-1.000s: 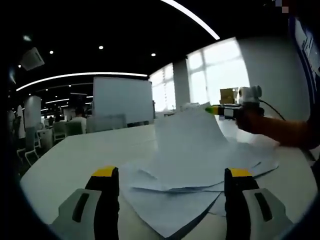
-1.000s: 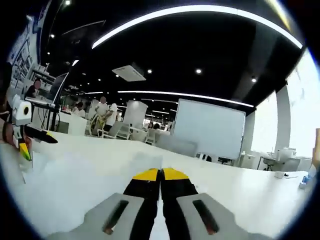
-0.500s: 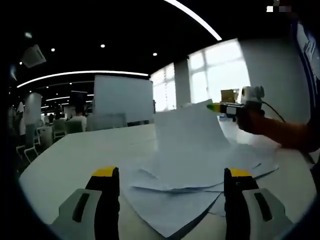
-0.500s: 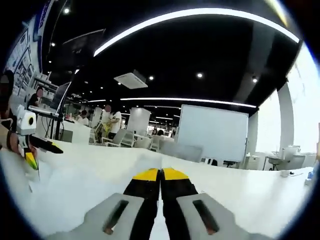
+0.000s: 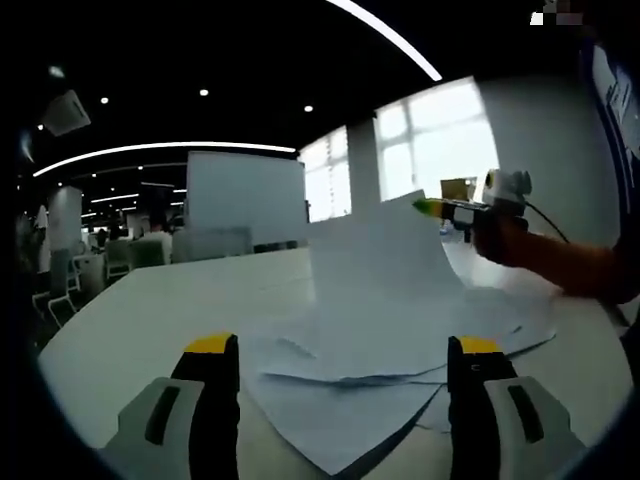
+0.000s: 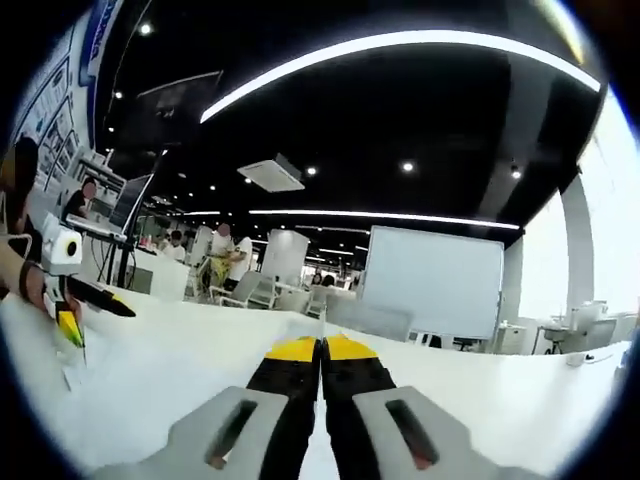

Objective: Organize the stack of printing papers by aligning and flattening the scattered papers on the table

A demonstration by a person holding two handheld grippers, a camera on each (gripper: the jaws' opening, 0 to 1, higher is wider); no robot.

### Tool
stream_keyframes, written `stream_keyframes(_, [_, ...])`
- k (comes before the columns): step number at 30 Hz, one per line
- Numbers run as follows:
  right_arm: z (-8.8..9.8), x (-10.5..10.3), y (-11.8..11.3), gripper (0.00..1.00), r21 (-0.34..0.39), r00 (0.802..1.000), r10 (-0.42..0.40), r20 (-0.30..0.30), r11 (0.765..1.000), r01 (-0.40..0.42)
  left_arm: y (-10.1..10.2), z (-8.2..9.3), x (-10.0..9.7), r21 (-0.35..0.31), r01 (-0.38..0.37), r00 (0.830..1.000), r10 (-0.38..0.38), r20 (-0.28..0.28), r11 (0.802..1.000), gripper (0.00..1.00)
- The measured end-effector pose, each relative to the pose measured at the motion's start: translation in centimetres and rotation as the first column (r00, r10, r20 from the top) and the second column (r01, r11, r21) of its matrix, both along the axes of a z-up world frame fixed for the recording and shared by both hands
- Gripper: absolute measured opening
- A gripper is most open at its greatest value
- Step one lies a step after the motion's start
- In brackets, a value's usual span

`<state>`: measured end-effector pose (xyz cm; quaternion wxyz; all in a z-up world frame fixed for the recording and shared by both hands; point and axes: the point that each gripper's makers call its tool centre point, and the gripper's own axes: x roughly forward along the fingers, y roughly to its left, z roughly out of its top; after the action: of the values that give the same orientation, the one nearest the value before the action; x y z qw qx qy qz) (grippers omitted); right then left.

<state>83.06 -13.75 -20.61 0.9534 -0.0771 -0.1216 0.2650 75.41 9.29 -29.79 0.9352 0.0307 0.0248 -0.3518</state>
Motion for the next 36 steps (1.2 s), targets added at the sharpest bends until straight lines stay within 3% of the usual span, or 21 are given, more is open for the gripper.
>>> stream_keyframes(7, [1.3, -1.1, 0.9, 0.0, 0.049, 0.997, 0.067, 0.037, 0.996, -0.069, 0.0, -0.1, 0.0, 0.002, 0.0, 1.0, 0.0, 0.0, 1.0, 0.88])
stream_keyframes(12, [1.9, -2.1, 2.1, 0.0, 0.034, 0.99, 0.124, 0.07, 0.991, -0.126, 0.0, -0.1, 0.0, 0.006, -0.001, 1.0, 0.001, -0.002, 1.0, 0.88])
stream_keyframes(27, [3.3, -3.6, 3.2, 0.0, 0.022, 0.975, 0.179, 0.134, 0.983, -0.183, 0.0, -0.1, 0.1, 0.012, -0.003, 1.0, 0.003, -0.002, 1.0, 0.88])
stream_keyframes(36, [4.7, -5.1, 3.9, 0.0, 0.074, 0.947, 0.262, 0.185, 0.957, -0.279, 0.1, -0.2, 0.1, 0.012, -0.005, 1.0, 0.005, -0.003, 1.0, 0.87])
